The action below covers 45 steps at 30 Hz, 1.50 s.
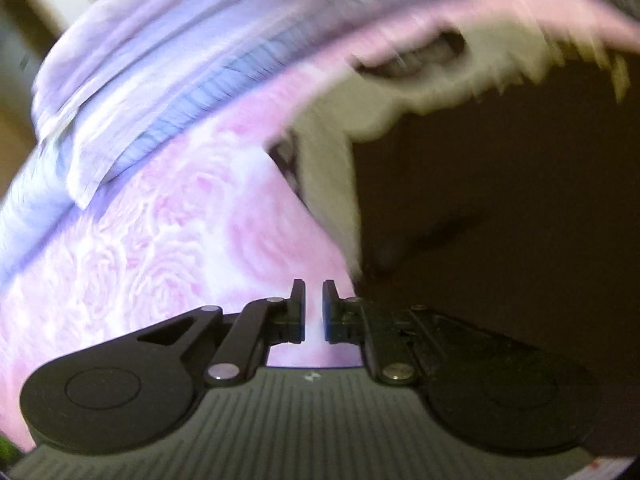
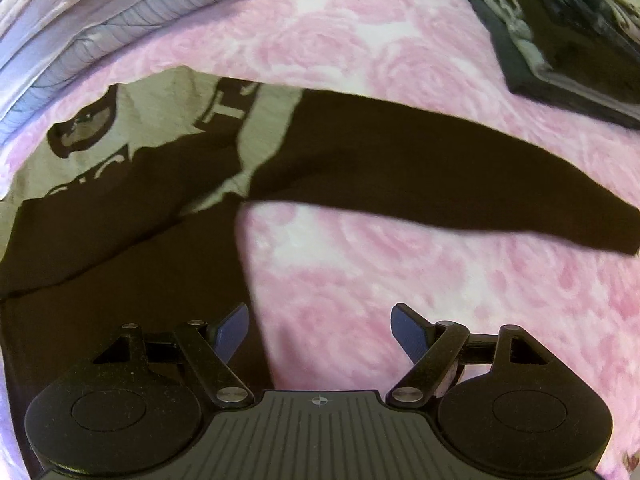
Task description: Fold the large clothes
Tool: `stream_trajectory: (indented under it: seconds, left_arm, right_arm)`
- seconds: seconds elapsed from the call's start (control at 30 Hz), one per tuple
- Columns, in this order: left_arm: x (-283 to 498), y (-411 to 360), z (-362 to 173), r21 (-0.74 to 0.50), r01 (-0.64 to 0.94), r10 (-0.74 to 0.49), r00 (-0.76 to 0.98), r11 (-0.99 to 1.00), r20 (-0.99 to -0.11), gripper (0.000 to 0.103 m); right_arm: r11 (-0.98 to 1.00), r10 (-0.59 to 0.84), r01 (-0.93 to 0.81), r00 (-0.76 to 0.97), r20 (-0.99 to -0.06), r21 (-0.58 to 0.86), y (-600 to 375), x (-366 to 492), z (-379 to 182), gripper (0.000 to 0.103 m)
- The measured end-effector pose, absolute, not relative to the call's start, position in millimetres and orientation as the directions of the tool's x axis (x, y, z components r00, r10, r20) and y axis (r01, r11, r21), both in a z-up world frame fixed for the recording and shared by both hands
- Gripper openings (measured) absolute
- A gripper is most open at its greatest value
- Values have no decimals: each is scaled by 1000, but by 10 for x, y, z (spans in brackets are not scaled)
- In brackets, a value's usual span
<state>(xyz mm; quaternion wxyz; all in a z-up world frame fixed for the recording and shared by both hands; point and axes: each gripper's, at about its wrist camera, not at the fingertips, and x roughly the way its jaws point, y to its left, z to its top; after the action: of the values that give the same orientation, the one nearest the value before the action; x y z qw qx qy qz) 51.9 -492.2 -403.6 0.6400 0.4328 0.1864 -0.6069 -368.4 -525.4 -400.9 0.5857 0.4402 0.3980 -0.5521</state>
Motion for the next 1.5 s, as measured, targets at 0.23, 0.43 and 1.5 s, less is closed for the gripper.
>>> stream_trajectory:
  seconds: [0.23, 0.43, 1.5]
  left_arm:
    - [936, -5700, -3819, -14, 999, -670, 21, 48, -742, 34]
    - [1492, -6209, -4166, -324, 900, -602, -90, 291, -793, 33]
    - [597, -5253, -4115, -69, 966, -493, 65, 249, -868, 28]
  right_arm:
    - [-38, -299, 998, 36, -954, 49, -5331, -3788, -4042, 76]
    - [-74, -290, 997, -8, -957, 14, -5293, -3975, -4063, 76]
    - [-641, -639, 540, 18, -769, 546, -4869, -6168, -4476, 55]
